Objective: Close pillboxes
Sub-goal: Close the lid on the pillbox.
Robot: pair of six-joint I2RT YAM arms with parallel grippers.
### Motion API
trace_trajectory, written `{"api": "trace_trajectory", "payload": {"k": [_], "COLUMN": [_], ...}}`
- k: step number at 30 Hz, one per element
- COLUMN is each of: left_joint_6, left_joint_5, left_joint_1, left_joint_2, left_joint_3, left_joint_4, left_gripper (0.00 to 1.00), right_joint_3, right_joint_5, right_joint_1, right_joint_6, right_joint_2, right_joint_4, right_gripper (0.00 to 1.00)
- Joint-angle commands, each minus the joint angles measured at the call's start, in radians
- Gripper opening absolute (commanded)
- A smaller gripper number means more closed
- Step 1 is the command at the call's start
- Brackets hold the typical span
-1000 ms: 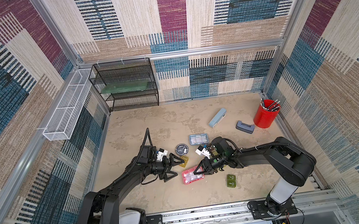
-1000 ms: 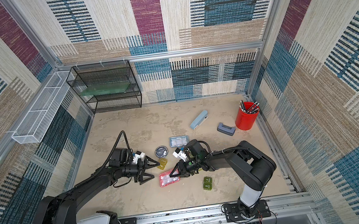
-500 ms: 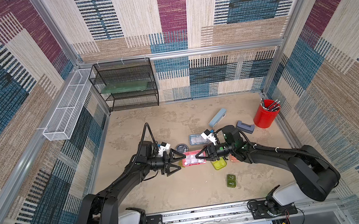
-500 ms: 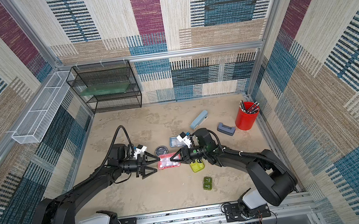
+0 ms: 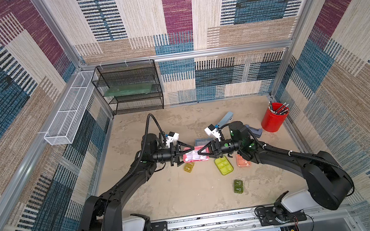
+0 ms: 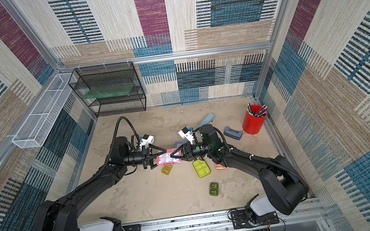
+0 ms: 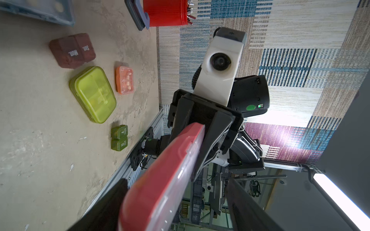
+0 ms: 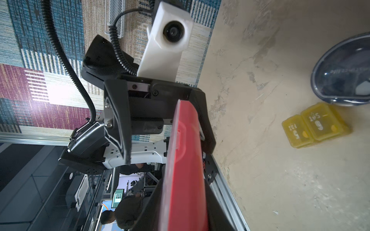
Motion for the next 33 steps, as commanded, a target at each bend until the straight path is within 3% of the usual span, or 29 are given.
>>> {"api": "trace_trajectory", "payload": {"k": [1,12,20,23,27,33], "left_joint_6": [-0.043,-0.061,-0.053,-0.05,-0.044,-0.013], "left_joint_5": [0.016,0.009,0.0,-0.005,-0.007,-0.027], "left_joint_1": [-0.01,-0.015,-0.015,-0.015,-0.015,-0.015], "left_joint_2": [0.005,-0.011,-0.021,-0.022,-0.025,-0.041], "left_joint_3": [0.028,0.002,-0.003,-0.007,-0.007,-0.009], "left_joint_4": [0.09,0.092,0.077,0.068,0.05,-0.004], "left_gripper": [0.67,0.37,0.23,0.19,0.15,0.09], "right_joint_3": [0.004,-0.002,-0.018,-0.014,-0.023,-0.064], "right_joint_5": [0.001,0.02,0.038,0.044,0.053,0.06], "right_joint_1": [0.005,0.023,0.026,0.028,0.029,0.016], "right_joint_6": [0.032,0.061,0.073,0.085,0.085,0.082], "right_joint_2": [-0.001,0.013,0.01,0.019,0.018,-0.013], "right_joint_4": [0.045,0.079,0.099,0.112,0.111,0.102], "right_gripper": [0.3,0.3,0.31,0.35,0.52,0.59]}}
